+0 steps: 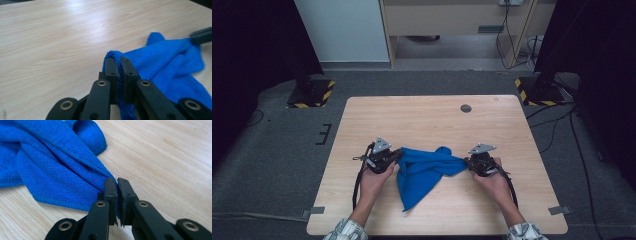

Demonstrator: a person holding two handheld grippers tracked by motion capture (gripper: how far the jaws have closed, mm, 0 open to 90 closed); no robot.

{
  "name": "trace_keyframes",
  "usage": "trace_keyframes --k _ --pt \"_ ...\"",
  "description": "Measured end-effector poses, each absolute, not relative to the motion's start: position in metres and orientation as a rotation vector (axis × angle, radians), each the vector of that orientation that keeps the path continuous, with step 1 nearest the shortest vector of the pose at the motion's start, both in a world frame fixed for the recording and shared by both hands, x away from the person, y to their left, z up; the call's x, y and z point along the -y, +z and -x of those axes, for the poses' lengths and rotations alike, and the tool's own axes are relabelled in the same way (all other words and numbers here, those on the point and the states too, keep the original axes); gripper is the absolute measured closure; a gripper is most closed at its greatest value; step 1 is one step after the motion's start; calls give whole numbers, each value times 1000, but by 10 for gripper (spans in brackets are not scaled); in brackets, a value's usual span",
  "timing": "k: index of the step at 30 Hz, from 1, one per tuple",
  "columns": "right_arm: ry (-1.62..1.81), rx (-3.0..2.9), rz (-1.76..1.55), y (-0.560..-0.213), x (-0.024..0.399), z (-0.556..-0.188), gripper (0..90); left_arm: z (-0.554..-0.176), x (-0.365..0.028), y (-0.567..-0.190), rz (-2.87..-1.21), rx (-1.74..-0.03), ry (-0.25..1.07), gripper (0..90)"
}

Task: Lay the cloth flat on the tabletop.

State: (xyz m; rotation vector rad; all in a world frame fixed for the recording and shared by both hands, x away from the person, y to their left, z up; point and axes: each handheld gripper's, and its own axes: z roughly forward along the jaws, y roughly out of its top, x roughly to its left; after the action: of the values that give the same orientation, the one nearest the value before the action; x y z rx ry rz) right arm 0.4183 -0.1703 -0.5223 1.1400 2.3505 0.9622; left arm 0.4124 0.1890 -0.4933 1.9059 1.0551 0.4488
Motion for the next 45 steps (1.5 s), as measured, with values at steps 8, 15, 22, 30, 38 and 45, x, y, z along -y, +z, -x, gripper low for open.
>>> trace_keyframes --k 8,15,22,30,38,45 --pt "991 -2307 -1135 -519 170 -416 627 -427 -191 -508 -1938 -1134 477 854" --pt "1042 -2264 -1142 -513 163 -411 419 -428 -199 -511 -1950 -1168 489 854" --pt "1063 -2246 -1154 -515 155 -414 329 -429 -208 -515 -1944 -1196 477 852" --pt "1114 -2270 -1187 -520 154 -423 373 -431 -212 -520 -1951 -1216 466 852" --pt "1139 -2287 -1153 -522 149 -438 785 -431 -211 -523 -1963 -1216 458 851" --pt "1088 -2290 -1137 -511 161 -432 888 -430 -199 -525 -1997 -1189 437 850"
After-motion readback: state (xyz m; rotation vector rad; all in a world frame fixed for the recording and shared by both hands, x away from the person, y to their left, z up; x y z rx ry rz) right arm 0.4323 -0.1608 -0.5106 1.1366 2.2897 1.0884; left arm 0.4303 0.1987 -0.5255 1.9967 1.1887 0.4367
